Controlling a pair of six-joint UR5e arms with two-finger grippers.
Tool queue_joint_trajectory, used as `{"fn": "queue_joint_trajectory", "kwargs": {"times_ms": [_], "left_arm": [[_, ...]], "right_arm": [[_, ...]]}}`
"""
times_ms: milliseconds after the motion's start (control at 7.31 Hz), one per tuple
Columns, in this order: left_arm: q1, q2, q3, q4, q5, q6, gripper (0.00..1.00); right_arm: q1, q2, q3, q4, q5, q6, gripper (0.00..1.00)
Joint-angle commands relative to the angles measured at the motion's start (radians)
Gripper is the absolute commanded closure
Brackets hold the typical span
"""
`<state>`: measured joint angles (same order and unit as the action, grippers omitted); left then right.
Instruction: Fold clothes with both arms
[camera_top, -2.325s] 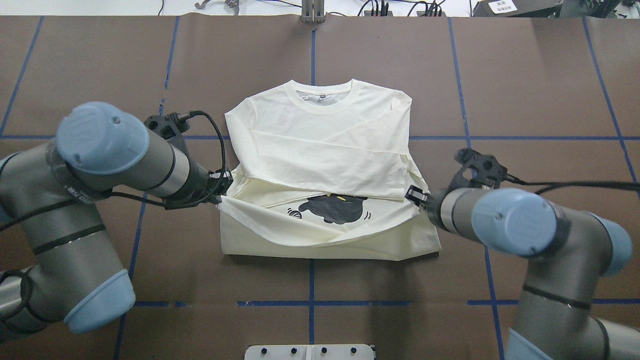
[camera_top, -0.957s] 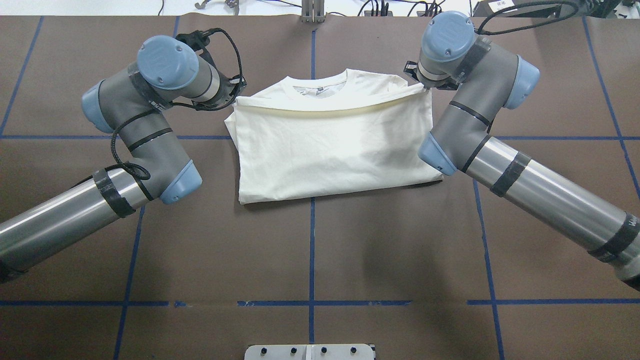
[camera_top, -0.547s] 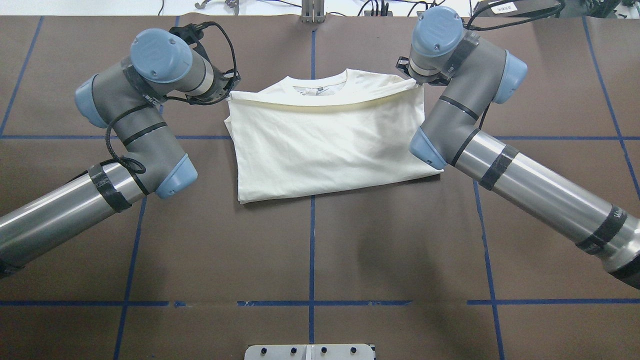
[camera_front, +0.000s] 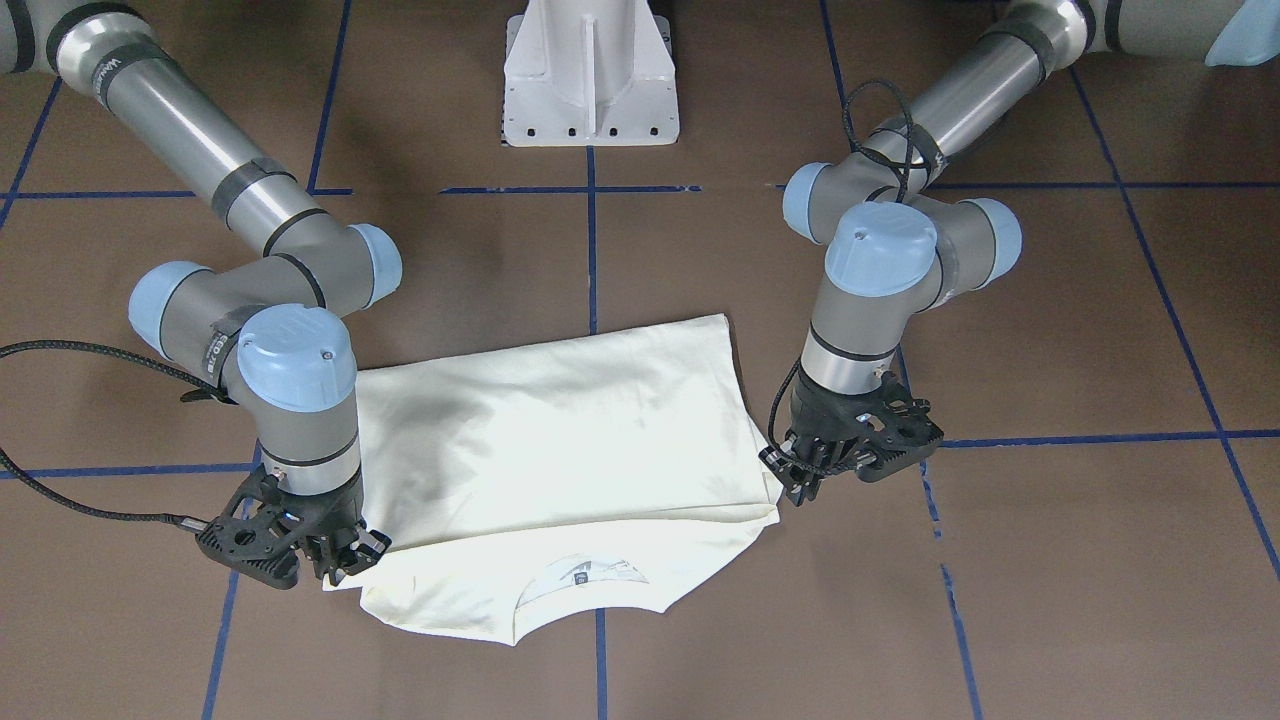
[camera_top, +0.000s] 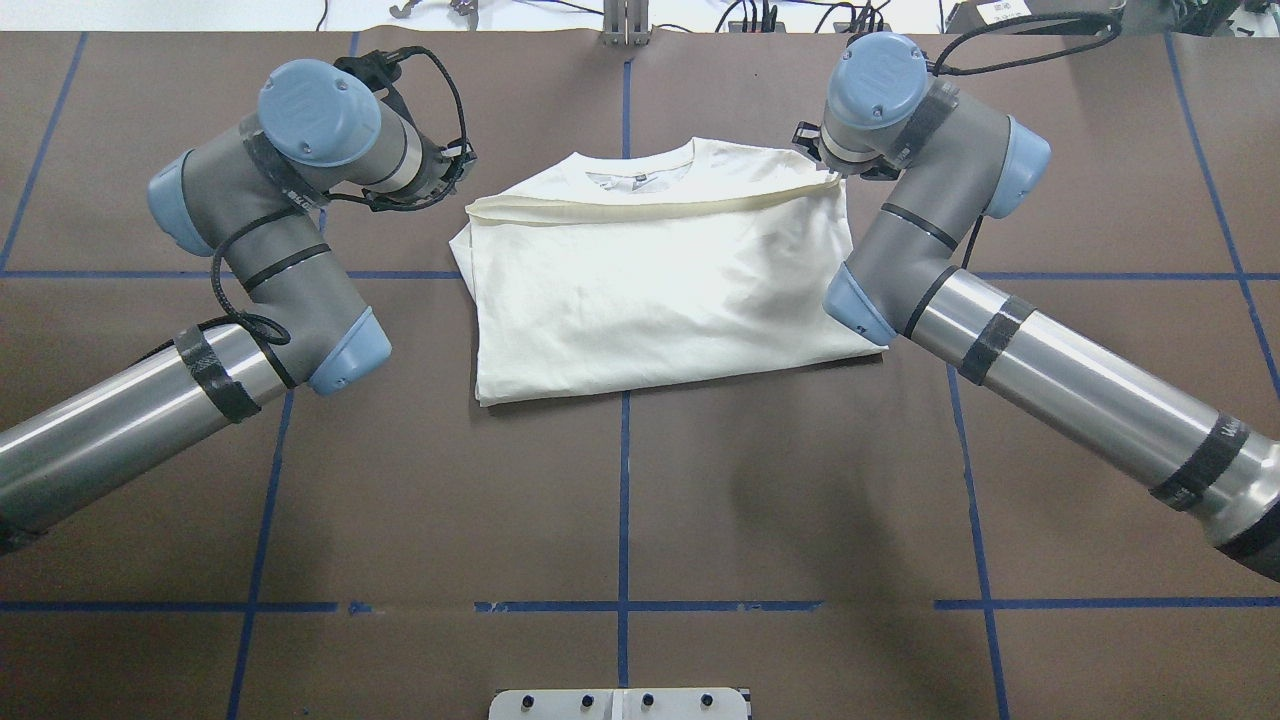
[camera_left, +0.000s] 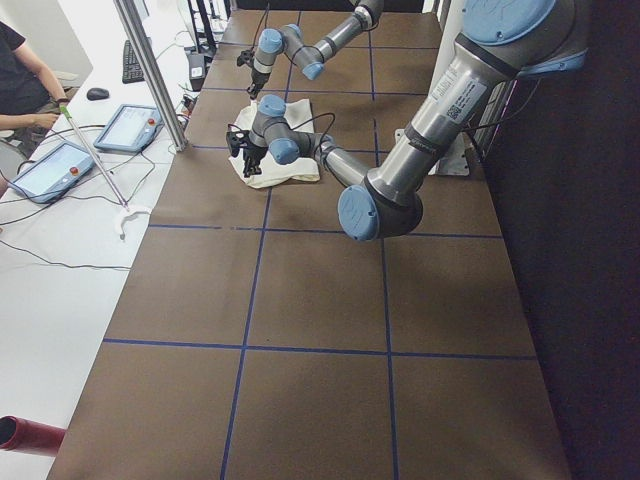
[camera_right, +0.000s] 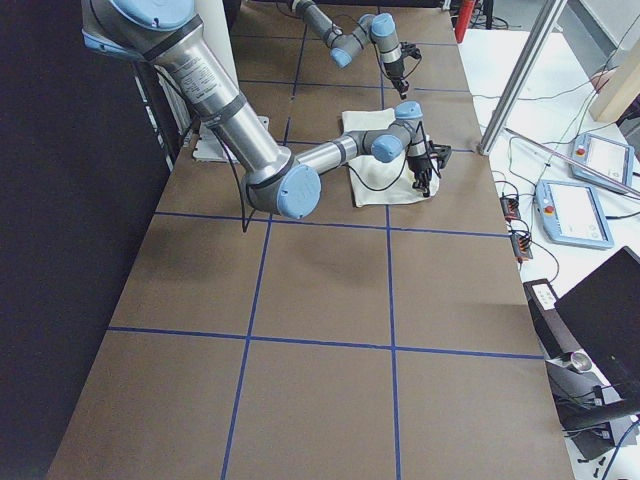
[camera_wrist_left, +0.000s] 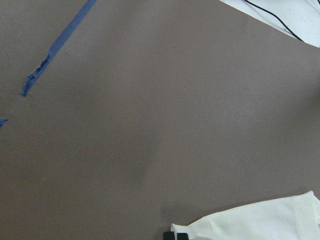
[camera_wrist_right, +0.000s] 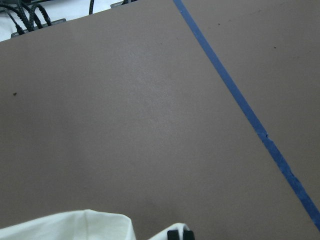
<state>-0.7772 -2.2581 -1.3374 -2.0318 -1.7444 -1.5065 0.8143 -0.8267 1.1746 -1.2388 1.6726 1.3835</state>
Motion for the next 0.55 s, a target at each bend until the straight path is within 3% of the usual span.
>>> {"fn": "queue_joint_trajectory", "kwargs": {"times_ms": [0, 137, 410], "left_arm": [[-0.002, 0.024, -0.066, 0.004, -0.009, -0.003, 0.62], [-0.002, 0.052, -0.109, 0.004, -0.009, -0.003, 0.61], [-0.002, 0.072, -0.134, 0.008, -0.007, -0.004, 0.61]], "right_arm": [[-0.015, -0.111, 0.211, -0.007, 0.081, 0.066, 0.51], [-0.026, -0.232, 0.376, -0.008, 0.123, 0.113, 0.47], [-0.105, -0.392, 0.572, 0.005, 0.119, 0.313, 0.36]]}}
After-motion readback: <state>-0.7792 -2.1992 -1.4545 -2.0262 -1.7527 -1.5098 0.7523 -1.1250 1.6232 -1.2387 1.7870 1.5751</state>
